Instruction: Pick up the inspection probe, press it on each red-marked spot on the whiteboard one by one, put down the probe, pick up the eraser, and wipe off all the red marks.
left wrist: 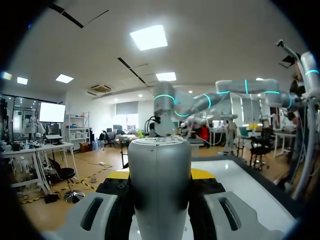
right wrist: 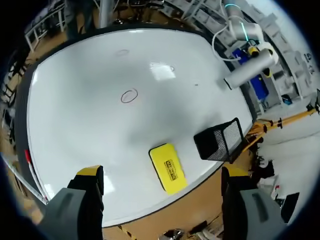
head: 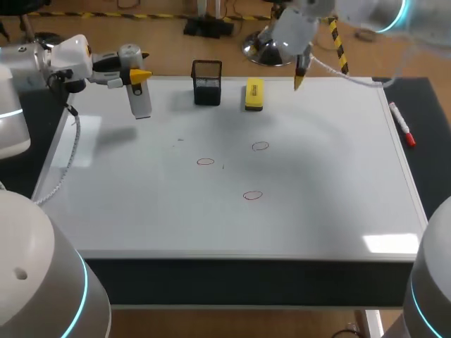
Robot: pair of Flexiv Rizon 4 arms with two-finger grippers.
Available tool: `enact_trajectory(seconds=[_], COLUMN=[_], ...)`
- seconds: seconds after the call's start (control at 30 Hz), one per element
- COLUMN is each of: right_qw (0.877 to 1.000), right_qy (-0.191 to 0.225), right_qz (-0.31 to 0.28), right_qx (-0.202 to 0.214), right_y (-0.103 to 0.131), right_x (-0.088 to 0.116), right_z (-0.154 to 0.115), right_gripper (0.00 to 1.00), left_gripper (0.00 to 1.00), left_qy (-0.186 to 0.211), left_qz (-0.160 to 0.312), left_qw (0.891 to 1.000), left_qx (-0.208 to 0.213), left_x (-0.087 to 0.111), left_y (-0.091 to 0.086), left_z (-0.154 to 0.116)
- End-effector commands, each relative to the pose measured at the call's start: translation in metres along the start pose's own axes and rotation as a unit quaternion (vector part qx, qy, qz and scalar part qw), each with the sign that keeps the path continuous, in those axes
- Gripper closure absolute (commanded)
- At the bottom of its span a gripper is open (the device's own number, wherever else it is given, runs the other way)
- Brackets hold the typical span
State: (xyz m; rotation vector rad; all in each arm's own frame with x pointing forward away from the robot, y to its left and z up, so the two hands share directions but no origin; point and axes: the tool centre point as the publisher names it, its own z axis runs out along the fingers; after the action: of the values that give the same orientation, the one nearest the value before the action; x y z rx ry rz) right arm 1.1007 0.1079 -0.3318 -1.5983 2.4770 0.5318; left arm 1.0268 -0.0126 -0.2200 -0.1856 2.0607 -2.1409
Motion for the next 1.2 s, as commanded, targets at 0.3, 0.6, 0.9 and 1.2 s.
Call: enact_trajectory(seconds=[0.3, 0.6, 0.9, 1.2], right_qw=[0.960, 0.964, 0.970, 0.974], right_qy=[0.260, 0.247, 0.217, 0.196], right_qz=[-0.098, -0.078, -0.081, -0.078], right_qx=[0.033, 0.053, 0.080, 0.087], right_y=[-0.024, -0.030, -0.030, -0.036], right_x=[-0.008, -0.002, -0.003, -0.003], right_z=[0.014, 0.027, 0.037, 0.049], right_gripper=[0.00, 0.00, 0.00, 0.00], left_gripper=[1.00, 1.00, 1.00, 1.00], left_qy=[-0.003, -0.003, -0.003, -0.003], left_qz=[0.002, 0.002, 0.002, 0.002], left_qw=[1.000, 1.000, 1.000, 1.000], left_qx=[0.001, 0.001, 0.001, 0.001], left_x=[0.001, 0.001, 0.001, 0.001], left_y=[0.000, 0.000, 0.000, 0.000], left_z=[0.001, 0.001, 0.001, 0.001])
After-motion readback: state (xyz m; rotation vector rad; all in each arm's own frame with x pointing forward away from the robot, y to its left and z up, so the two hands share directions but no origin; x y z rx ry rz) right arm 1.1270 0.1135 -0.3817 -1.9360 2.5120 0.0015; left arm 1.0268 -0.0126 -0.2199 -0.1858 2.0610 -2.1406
